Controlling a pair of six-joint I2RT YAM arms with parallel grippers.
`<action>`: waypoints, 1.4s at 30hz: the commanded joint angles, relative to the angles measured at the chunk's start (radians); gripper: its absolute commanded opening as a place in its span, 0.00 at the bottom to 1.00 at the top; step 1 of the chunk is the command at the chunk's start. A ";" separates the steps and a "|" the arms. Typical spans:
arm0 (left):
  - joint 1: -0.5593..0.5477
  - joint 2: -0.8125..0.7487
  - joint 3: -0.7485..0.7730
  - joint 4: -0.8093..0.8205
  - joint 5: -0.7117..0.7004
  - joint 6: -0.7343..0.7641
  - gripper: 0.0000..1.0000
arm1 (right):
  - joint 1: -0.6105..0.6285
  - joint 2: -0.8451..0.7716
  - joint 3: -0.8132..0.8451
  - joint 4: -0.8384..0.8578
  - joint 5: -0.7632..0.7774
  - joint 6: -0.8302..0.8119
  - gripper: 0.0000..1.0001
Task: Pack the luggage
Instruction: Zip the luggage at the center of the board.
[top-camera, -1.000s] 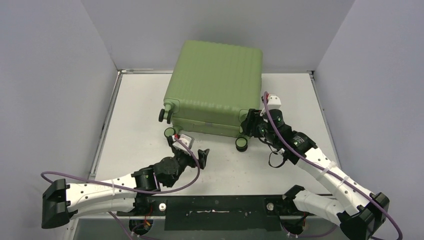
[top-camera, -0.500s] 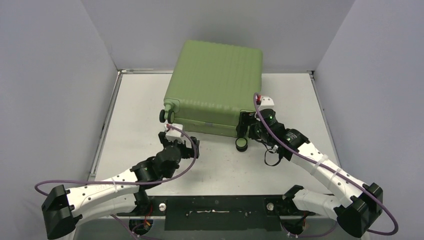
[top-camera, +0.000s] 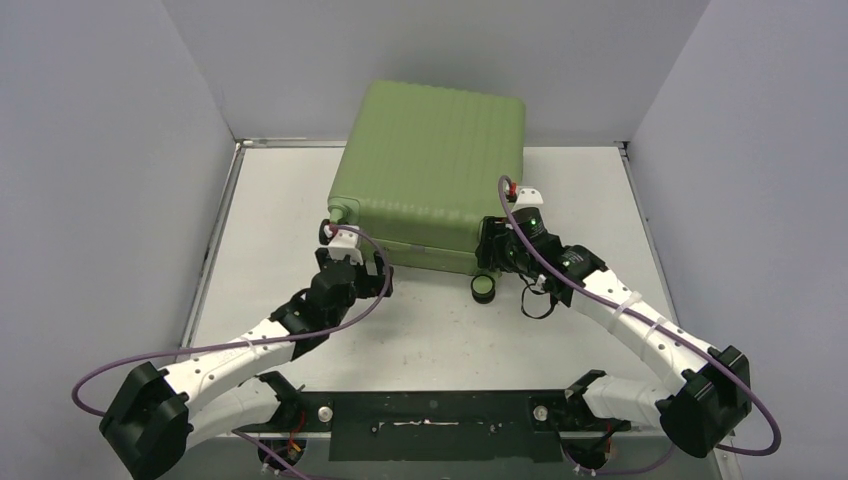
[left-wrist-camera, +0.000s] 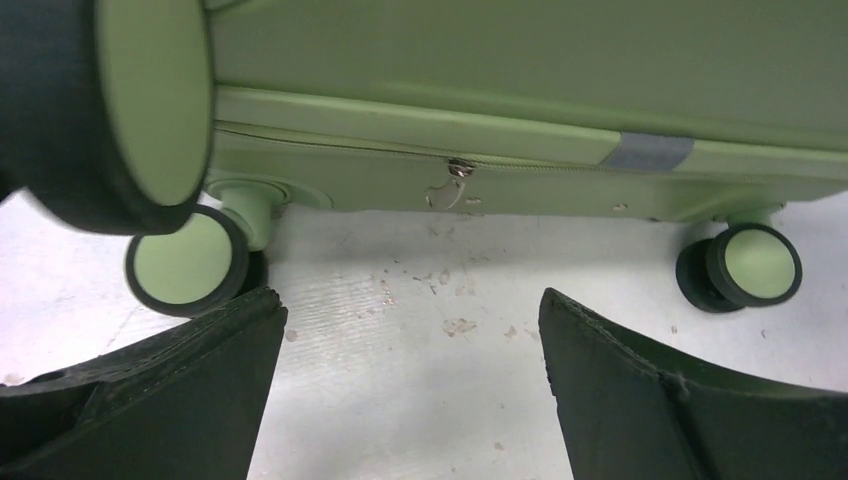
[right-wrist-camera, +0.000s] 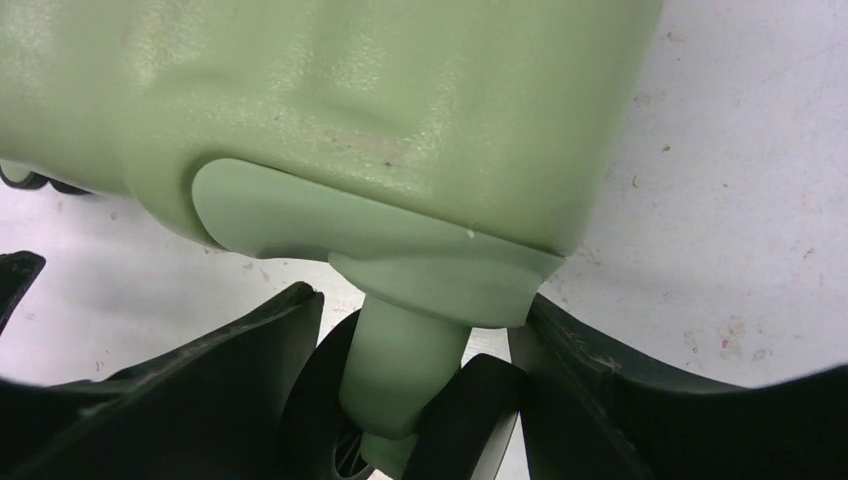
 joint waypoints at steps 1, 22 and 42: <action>0.011 0.023 0.060 0.077 0.110 0.051 0.95 | -0.011 0.002 0.053 0.023 0.010 -0.010 0.47; 0.040 0.228 0.097 0.254 0.140 0.161 0.62 | 0.012 -0.009 0.095 0.015 -0.064 -0.017 0.01; 0.038 0.314 0.043 0.499 0.158 0.131 0.52 | 0.026 -0.004 0.093 0.049 -0.118 0.025 0.00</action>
